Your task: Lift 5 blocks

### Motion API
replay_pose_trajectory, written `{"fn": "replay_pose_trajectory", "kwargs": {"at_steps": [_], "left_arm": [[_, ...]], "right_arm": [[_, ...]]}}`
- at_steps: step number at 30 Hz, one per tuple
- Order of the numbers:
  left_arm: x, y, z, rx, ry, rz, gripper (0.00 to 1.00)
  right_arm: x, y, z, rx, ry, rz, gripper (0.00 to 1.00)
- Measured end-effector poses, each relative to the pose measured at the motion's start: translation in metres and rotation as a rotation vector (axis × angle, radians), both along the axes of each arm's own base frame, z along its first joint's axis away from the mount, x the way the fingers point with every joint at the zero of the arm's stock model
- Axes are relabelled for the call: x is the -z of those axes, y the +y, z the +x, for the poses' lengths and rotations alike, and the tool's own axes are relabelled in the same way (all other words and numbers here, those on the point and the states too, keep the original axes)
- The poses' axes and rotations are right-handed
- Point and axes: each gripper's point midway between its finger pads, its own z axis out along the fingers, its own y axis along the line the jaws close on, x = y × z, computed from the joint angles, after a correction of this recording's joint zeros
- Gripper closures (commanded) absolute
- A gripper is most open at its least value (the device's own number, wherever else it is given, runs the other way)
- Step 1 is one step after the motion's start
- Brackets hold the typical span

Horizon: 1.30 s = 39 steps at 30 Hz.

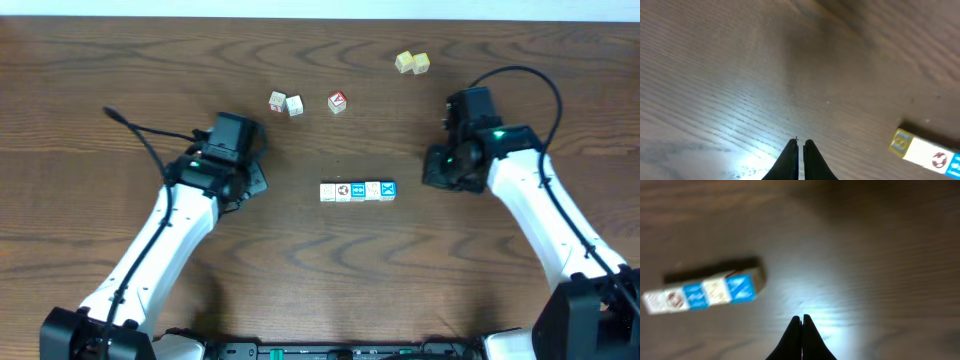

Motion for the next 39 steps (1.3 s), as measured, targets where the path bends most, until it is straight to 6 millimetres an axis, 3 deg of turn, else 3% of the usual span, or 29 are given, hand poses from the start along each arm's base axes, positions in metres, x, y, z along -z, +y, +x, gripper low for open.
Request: {"fn": "replay_pose_trajectory", "kwargs": {"at_steps": [5,10,14,22,30,39], "left_arm": [[0.012,-0.024,0.007,0.105,0.028,-0.121,0.93],[0.049,-0.044,-0.003,0.188,0.163,-0.197,0.93],[0.065,-0.052,-0.007,0.216,0.217,-0.233,0.92],[0.067,-0.068,0.009,0.282,0.156,-0.296,0.93],[0.089,-0.087,0.013,0.316,0.188,-0.395,0.93],[0.089,-0.092,0.012,0.329,0.193,-0.425,0.93]], "right_arm": [[0.023,-0.002,0.011,-0.021,0.017,0.047,0.99],[0.060,0.013,0.010,-0.068,0.106,0.117,0.99],[0.078,0.021,0.005,-0.099,0.158,0.163,0.99],[0.076,0.034,0.007,-0.141,0.142,0.249,0.99],[0.074,0.040,0.005,-0.168,0.143,0.283,0.99],[0.079,0.040,0.005,-0.170,0.131,0.289,0.99]]}}
